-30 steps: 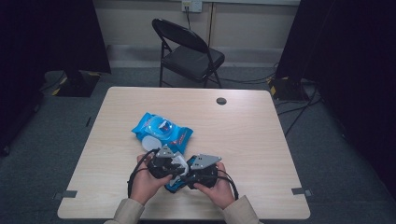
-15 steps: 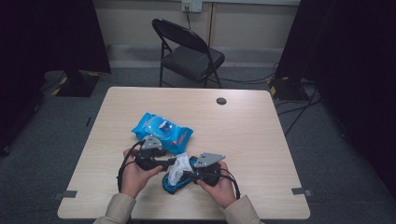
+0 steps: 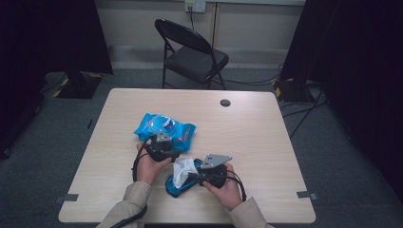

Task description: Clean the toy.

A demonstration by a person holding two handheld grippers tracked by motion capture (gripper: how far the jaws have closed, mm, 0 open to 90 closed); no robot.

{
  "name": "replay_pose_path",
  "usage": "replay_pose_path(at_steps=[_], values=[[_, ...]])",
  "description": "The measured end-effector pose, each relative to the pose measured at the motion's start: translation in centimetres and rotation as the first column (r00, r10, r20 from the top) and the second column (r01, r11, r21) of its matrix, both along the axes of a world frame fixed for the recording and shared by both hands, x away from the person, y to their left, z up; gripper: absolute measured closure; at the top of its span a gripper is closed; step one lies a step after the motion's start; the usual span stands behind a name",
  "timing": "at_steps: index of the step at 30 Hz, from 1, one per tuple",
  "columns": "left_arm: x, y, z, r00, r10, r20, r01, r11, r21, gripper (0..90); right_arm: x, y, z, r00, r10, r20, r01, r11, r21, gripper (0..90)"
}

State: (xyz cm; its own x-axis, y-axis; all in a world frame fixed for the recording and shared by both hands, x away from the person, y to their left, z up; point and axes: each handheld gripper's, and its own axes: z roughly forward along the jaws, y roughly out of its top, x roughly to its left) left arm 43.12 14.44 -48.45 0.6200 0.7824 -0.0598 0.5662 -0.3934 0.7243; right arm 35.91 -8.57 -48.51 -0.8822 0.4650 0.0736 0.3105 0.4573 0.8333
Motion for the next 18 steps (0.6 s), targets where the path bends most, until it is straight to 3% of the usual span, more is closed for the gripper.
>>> replay_pose_path(at_steps=[3,5,7,9,10,14,18], values=[[0.9,-0.3,-0.1,0.9999,0.006,0.012,-0.006,1.0,0.004,48.1,0.1,0.1,0.1,1.0,-0.002,0.0,0.002,1.0,-0.005,76.9],[0.7,-0.2,0.5,0.9997,0.0,0.022,0.001,1.0,-0.004,43.6,0.1,0.1,0.0,1.0,0.0,-0.002,0.0,1.0,-0.003,76.9],[0.0,0.0,1.1,0.9997,-0.009,0.021,0.01,0.9989,-0.046,40.6,0.1,0.0,0.0,1.0,-0.001,0.001,0.001,1.0,0.0,76.4],[-1.0,0.5,2.0,0.9984,-0.048,0.03,0.05,0.9968,-0.063,42.1,0.1,0.0,0.0,1.0,-0.002,0.0,0.002,1.0,0.003,76.2],[-1.7,0.7,2.4,0.9976,-0.063,0.029,0.066,0.9935,-0.092,43.9,0.1,0.0,0.0,1.0,-0.002,0.0,0.002,1.0,0.005,76.1],[-4.2,0.8,3.8,0.9896,-0.139,0.039,0.143,0.9806,-0.135,46.6,0.0,0.1,0.0,1.0,-0.001,0.005,0.001,1.0,0.0,73.7],[-6.0,0.0,4.2,0.9783,-0.206,0.024,0.207,0.9724,-0.108,48.3,-0.3,0.3,0.2,0.9999,0.002,0.015,-0.001,0.9998,-0.022,60.9]])
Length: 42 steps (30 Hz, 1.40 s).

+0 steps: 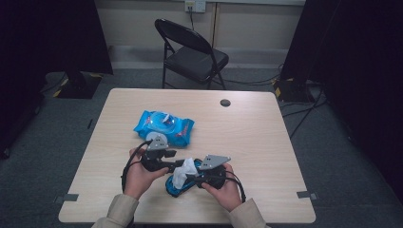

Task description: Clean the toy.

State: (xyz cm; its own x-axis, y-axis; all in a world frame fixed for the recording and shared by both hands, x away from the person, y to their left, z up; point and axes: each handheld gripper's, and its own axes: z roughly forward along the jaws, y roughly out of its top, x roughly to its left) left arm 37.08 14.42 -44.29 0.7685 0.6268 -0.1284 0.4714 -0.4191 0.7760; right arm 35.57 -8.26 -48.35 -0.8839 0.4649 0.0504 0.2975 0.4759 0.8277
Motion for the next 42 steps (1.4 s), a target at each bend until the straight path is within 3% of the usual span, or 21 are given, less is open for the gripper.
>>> replay_pose_path(at_steps=[2,8,12,15,16,17,18,19,21,24,26,29,32,33,36,39,42], values=[[-0.5,-0.4,-0.3,0.9998,-0.02,-0.007,0.02,0.9997,0.015,47.1,-0.2,0.0,0.2,0.9999,-0.001,0.01,0.001,0.9999,-0.014,54.0],[-0.8,-1.8,-1.9,0.9983,-0.039,-0.044,0.041,0.9984,0.04,48.3,-0.4,-0.7,0.2,0.9998,-0.012,0.017,0.013,0.9979,-0.064,45.2],[-0.7,-2.5,-2.4,0.9953,-0.055,-0.079,0.061,0.9959,0.067,58.6,-0.3,-0.9,0.0,0.9998,-0.011,0.017,0.012,0.9979,-0.064,40.9],[-0.7,-2.8,-2.1,0.9948,-0.064,-0.079,0.071,0.9939,0.085,64.2,-0.3,-1.0,-0.3,0.9997,-0.018,0.015,0.019,0.998,-0.06,34.2],[-0.8,-2.7,-1.7,0.9954,-0.066,-0.07,0.07,0.9956,0.063,70.4,-0.3,-1.0,-0.3,0.9994,-0.03,0.018,0.031,0.9978,-0.059,31.0],[-0.7,-2.6,-1.4,0.9957,-0.057,-0.073,0.06,0.9971,0.047,80.0,-0.2,-1.0,-0.3,0.9993,-0.035,0.017,0.036,0.9983,-0.046,29.2],[-0.6,-2.3,-1.1,0.9952,-0.051,-0.084,0.051,0.9987,0.006,79.4,-0.2,-1.0,-0.3,0.9991,-0.039,0.013,0.04,0.9984,-0.039,27.8],[-0.5,-2.0,-0.8,0.9952,-0.048,-0.086,0.048,0.9989,-0.002,79.4,-0.2,-1.0,-0.2,0.9991,-0.042,0.01,0.043,0.9985,-0.036,26.8],[-0.4,-1.3,-0.2,0.9978,-0.011,-0.066,0.014,0.999,0.041,82.7,-0.3,-0.9,-0.1,0.9985,-0.048,0.026,0.049,0.998,-0.039,24.1],[-0.1,0.3,-0.2,0.9962,0.031,-0.081,-0.027,0.9984,0.05,83.7,-0.4,-0.4,0.0,0.9978,-0.061,0.025,0.062,0.9979,-0.021,17.2],[0.0,1.2,-0.6,0.9947,0.055,-0.087,-0.049,0.9965,0.068,83.8,-0.4,0.0,-0.1,0.9983,-0.057,0.009,0.057,0.9982,-0.02,16.4],[0.2,2.9,-1.6,0.9891,0.103,-0.105,-0.094,0.9919,0.086,83.7,-0.6,0.6,-0.3,0.9975,-0.063,0.03,0.064,0.9976,-0.028,14.8],[0.4,4.1,-2.8,0.9803,0.127,-0.152,-0.112,0.9884,0.102,83.8,-0.7,0.9,-0.5,0.9972,-0.058,0.048,0.061,0.9969,-0.051,14.9],[0.4,4.1,-3.3,0.9764,0.112,-0.185,-0.093,0.9901,0.105,83.7,-0.7,1.0,-0.5,0.9967,-0.058,0.056,0.061,0.9964,-0.058,15.0],[0.3,3.5,-4.3,0.9743,0.09,-0.206,-0.067,0.9908,0.118,83.3,-0.9,1.3,-0.9,0.9931,-0.051,0.106,0.061,0.9936,-0.095,16.0],[0.7,3.0,-4.6,0.9711,0.087,-0.222,-0.073,0.9949,0.069,82.8,-0.8,1.4,-1.0,0.9938,-0.051,0.098,0.06,0.9941,-0.09,15.9],[1.3,1.9,-4.8,0.9702,0.076,-0.23,-0.066,0.9965,0.051,82.7,-0.7,1.3,-1.0,0.9944,-0.042,0.097,0.051,0.9951,-0.085,15.8]])
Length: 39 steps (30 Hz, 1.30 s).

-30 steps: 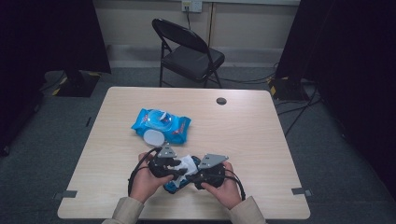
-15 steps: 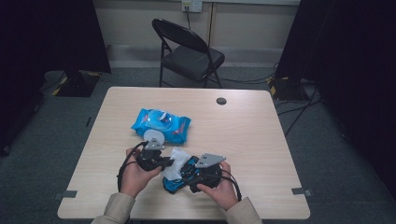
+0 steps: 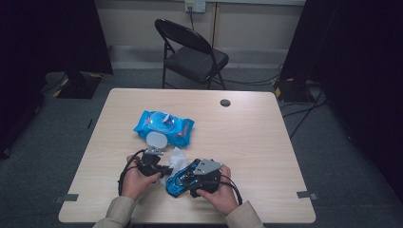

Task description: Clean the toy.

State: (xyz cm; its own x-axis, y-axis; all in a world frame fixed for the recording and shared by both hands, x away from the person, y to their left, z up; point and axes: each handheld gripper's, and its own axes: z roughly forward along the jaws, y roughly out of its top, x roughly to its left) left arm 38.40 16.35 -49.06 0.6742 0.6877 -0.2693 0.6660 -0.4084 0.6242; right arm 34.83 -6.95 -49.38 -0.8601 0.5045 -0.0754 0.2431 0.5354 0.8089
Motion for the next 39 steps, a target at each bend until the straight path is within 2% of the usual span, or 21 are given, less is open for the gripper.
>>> replay_pose_path(at_steps=[3,4,9,18,23,26,32,36,39], values=[[0.5,-1.4,0.0,0.9998,-0.019,0.0,0.019,0.9998,-0.001,82.3,0.1,-0.2,-0.2,1.0,0.009,0.002,-0.009,0.9997,0.021,15.8],[0.9,-1.9,0.1,0.9996,-0.027,0.003,0.027,0.9996,0.011,82.7,0.1,-0.2,-0.3,0.9999,0.012,0.002,-0.012,0.9996,0.025,15.8],[1.9,-3.4,-0.1,0.9996,-0.028,0.004,0.028,0.9996,-0.002,83.0,0.3,-0.3,-0.4,0.9998,0.021,-0.004,-0.021,0.999,0.04,15.7],[3.3,-5.1,-0.3,0.9999,-0.014,0.003,0.014,0.9988,-0.047,82.6,0.5,-0.5,-0.6,0.9994,0.032,-0.017,-0.031,0.9979,0.058,15.8],[3.6,-5.4,-0.4,0.9999,-0.008,0.008,0.008,0.9988,-0.048,82.4,0.5,-0.6,-0.7,0.9994,0.033,-0.01,-0.032,0.9975,0.064,15.8],[3.5,-5.2,-0.1,0.9995,0.005,0.03,-0.003,0.998,-0.063,82.3,0.6,-0.6,-0.7,0.9994,0.034,-0.011,-0.033,0.9973,0.065,15.8],[2.9,-3.3,2.2,0.9976,0.024,0.064,-0.019,0.9969,-0.076,82.7,0.6,-0.6,-0.7,0.9992,0.036,-0.014,-0.035,0.9972,0.066,15.8],[1.6,-1.1,4.0,0.9971,0.016,0.075,-0.009,0.9949,-0.101,82.7,0.6,-0.6,-0.7,0.9992,0.037,-0.014,-0.036,0.9972,0.066,15.8],[0.4,0.3,4.8,0.9968,0.002,0.079,0.006,0.9952,-0.097,82.8,0.6,-0.6,-0.7,0.9992,0.037,-0.013,-0.036,0.997,0.069,15.8]])
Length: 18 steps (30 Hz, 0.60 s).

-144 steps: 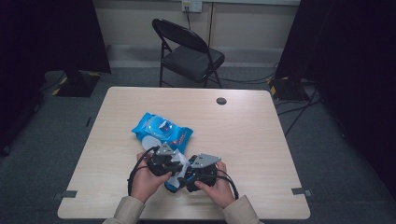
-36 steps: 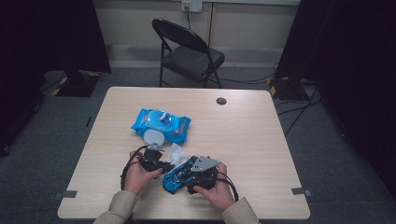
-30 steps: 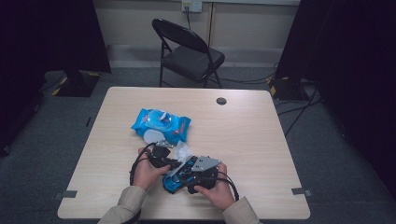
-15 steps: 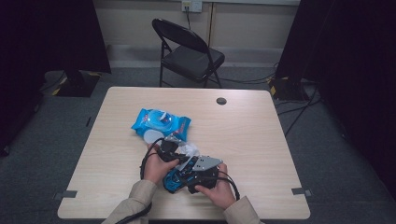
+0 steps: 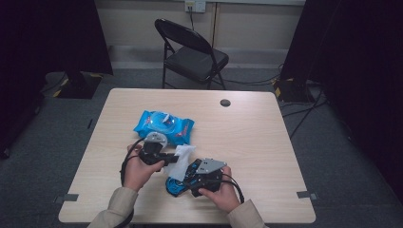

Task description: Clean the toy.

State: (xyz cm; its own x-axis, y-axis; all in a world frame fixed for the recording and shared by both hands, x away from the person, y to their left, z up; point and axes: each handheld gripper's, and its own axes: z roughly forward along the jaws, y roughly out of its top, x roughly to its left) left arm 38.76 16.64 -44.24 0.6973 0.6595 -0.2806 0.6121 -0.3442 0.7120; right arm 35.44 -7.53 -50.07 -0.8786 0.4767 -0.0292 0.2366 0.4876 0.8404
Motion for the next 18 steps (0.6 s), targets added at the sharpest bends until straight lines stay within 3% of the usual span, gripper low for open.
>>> replay_pose_path(at_steps=[5,8,9,14,18], values=[[-2.1,1.9,0.0,0.9996,-0.011,-0.027,0.011,0.9999,-0.001,83.1,0.0,0.0,0.0,1.0,0.0,-0.002,0.0,1.0,-0.003,15.8],[-3.0,2.3,-1.2,0.9976,-0.026,-0.064,0.028,0.9994,0.019,83.3,0.0,0.1,0.1,1.0,-0.001,-0.003,0.0,1.0,-0.004,15.8],[-3.2,2.3,-1.8,0.997,-0.028,-0.072,0.031,0.9986,0.042,83.3,0.0,0.1,0.1,1.0,0.0,-0.003,0.0,1.0,-0.004,15.8],[-2.8,1.9,-4.0,0.9936,-0.017,-0.111,0.031,0.9918,0.124,83.0,0.0,0.1,0.1,1.0,0.0,-0.003,0.0,1.0,-0.004,15.8],[-1.9,1.4,-4.4,0.9919,-0.005,-0.127,0.02,0.9926,0.12,83.0,0.1,0.0,0.0,1.0,0.001,-0.003,-0.001,1.0,-0.004,15.8]])
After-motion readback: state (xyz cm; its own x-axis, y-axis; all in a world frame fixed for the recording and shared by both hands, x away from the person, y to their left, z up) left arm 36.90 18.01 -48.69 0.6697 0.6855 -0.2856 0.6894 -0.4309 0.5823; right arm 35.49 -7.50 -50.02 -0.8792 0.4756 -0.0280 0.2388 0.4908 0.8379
